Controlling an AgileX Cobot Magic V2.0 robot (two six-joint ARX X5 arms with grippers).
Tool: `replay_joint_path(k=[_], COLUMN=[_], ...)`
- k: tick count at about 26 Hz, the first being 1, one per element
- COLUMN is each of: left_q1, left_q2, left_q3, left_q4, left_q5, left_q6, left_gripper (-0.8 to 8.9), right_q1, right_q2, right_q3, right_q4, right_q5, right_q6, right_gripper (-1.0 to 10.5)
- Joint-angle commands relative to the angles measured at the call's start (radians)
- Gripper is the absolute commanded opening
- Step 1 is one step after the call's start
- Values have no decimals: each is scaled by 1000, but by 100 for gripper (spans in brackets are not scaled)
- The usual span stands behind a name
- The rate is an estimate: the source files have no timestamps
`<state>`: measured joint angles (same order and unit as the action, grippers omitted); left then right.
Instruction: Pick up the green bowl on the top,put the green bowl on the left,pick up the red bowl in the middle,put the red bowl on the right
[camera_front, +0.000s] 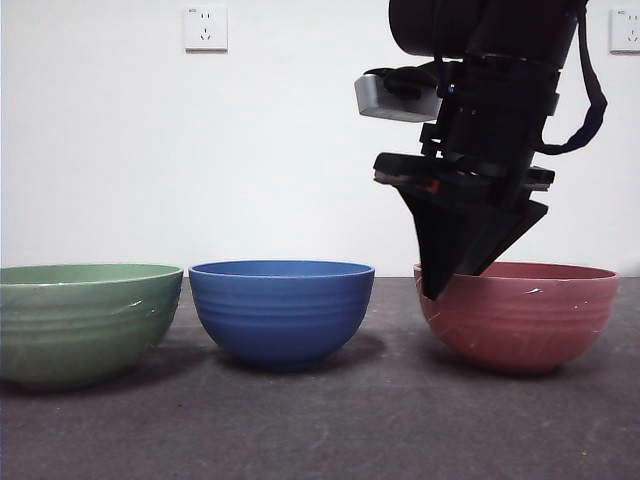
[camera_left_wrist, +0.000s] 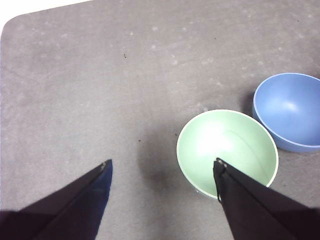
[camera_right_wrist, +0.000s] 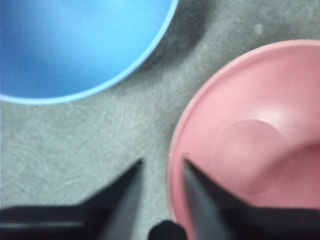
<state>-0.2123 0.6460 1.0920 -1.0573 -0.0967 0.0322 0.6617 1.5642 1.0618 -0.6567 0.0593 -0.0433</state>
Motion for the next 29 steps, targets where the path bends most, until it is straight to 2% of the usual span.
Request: replay_joint_path(k=[1, 6, 7, 9, 11, 14, 16, 20, 24, 26, 29], left_q1=[2, 2, 2, 2, 2, 2, 2, 2, 2, 2, 2], left_q2=[-2, -2, -2, -2, -2, -14, -38, -116, -134, -127, -125], left_q3=[-5, -5, -6, -8, -38, -160, -256, -406, -435, -435, -435], left_q4=[29, 195, 226, 261, 304, 393, 445, 558, 563, 552, 537], left_q5=[17, 108, 113, 136, 155, 156, 158, 180, 180, 179, 179], left_q6=[-7, -10, -10, -3, -2, -3, -5, -6, -8, -6, -6], left_gripper=[345, 339, 273, -30, -8, -8, -8, -8, -3, -3, -3], right_q1=[-2, -49, -72, -127, -188, -265, -288, -293, -293, -293, -293], right_q2=[-78, -385, -444, -549, -655, -837, -950, -1109, -1150, -1151, -1151], right_q3=[-8, -8, -8, -12, -50, -215, -336, -475, -485, -485, -485], right_q4=[14, 163, 174, 174, 182, 266, 323, 388, 384, 373, 356], right_q5=[-2, -2, -1, -1, -1, 13, 50, 55, 51, 55, 55], right_q6=[19, 6, -9, -19, -19, -17, -13, 5, 11, -23, -22], right_gripper=[285, 257, 171, -19, -17, -17, -17, -17, -7, 4, 4])
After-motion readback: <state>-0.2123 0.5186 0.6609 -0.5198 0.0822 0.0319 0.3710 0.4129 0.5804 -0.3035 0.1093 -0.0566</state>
